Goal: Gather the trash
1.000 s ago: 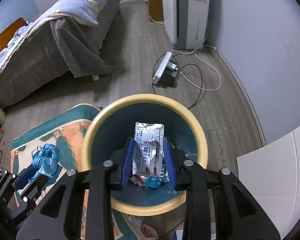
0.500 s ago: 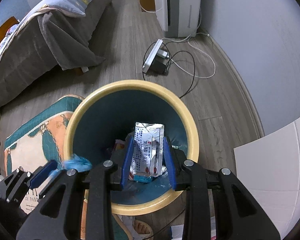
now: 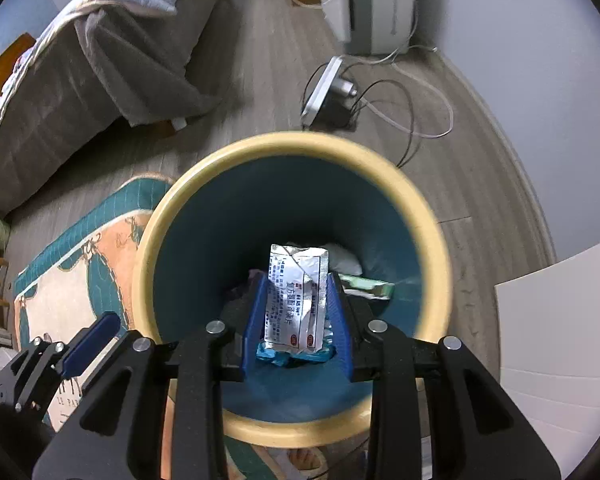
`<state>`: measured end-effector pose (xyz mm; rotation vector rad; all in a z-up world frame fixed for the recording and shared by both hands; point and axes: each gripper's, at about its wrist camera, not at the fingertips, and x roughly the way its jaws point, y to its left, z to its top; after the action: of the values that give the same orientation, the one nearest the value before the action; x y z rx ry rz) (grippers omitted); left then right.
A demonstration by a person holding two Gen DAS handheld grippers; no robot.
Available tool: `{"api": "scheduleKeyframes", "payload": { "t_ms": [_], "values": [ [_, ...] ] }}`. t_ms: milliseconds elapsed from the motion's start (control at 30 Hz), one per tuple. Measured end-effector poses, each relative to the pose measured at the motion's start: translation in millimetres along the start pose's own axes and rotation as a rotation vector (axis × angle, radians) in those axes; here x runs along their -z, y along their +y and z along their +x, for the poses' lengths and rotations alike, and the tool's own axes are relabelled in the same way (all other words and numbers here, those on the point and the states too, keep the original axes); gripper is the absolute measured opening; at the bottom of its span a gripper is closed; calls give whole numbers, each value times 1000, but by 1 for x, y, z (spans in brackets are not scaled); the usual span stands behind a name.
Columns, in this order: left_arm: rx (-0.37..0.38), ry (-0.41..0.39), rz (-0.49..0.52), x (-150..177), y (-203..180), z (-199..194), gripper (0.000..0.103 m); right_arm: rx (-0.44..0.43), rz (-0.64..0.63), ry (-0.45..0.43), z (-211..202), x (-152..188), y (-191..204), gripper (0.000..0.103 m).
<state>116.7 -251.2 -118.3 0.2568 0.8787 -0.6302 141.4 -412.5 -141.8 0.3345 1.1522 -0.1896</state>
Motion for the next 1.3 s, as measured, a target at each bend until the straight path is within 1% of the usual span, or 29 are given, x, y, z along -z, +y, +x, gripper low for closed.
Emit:
{"api": "scheduleKeyframes", "payload": {
  "t_ms": [67, 233, 267, 300, 333, 367, 467, 600, 700, 733, 767, 800, 833, 867, 900, 933, 1033, 1100, 1133, 1200, 1300],
  "values": [
    [-8, 0, -2, 1, 5, -1, 22, -10, 0, -2, 5, -3, 8, 30],
    [-28, 3, 4, 3, 18, -3, 26, -42, 1, -13, 13, -12, 25, 31],
    [-31, 4, 1, 4, 22, -3, 28, -43, 0, -18, 13, -14, 28, 36],
    [-31, 3, -5, 4, 25, -4, 33, -38, 2, -25, 13, -15, 28, 42],
    [-32, 2, -12, 3, 27, -4, 38, -35, 6, -37, 13, -15, 29, 55],
    [-33, 2, -19, 2, 30, -4, 41, -35, 12, -50, 11, -16, 28, 60],
    [-33, 1, -30, 2, 32, -5, 42, -12, 16, -64, 8, -17, 26, 60],
    [-23, -4, -17, 1, 25, -9, 42, 1, 20, -77, 0, -16, 16, 61],
    [-20, -20, 10, 2, 19, -22, 43, 42, -9, -103, -24, -10, 7, 62],
    [-20, -26, 12, 2, 18, -27, 50, 46, -10, -111, -32, -8, 4, 65],
    [-20, -34, 12, 1, 17, -33, 56, 41, -2, -124, -44, -6, -1, 72],
    [-16, -45, 10, -1, 16, -43, 72, 37, 9, -134, -54, -4, -5, 76],
    [-13, -53, 6, -2, 15, -50, 86, 32, 32, -156, -68, -1, -11, 83],
    [-12, -67, -2, -4, 13, -59, 90, 24, 48, -176, -79, 2, -16, 89],
    [-15, -77, -10, -6, 12, -65, 95, 18, 61, -193, -90, 4, -20, 93],
    [-20, -90, -23, -9, 10, -74, 97, 18, 69, -208, -100, 8, -24, 98],
    [-52, -112, -44, -16, 2, -97, 98, 42, 66, -247, -127, 24, -33, 97],
    [-111, -114, -27, -18, -6, -107, 98, 62, 56, -258, -139, 35, -37, 97],
    [-128, -124, -14, -17, -9, -114, 98, 65, 47, -256, -142, 42, -39, 97],
    [-122, -135, -4, -15, -13, -123, 98, 82, 25, -254, -149, 55, -41, 97],
    [-113, -124, -9, -7, -15, -136, 98, 99, -5, -242, -153, 72, -44, 97]
  ]
}}
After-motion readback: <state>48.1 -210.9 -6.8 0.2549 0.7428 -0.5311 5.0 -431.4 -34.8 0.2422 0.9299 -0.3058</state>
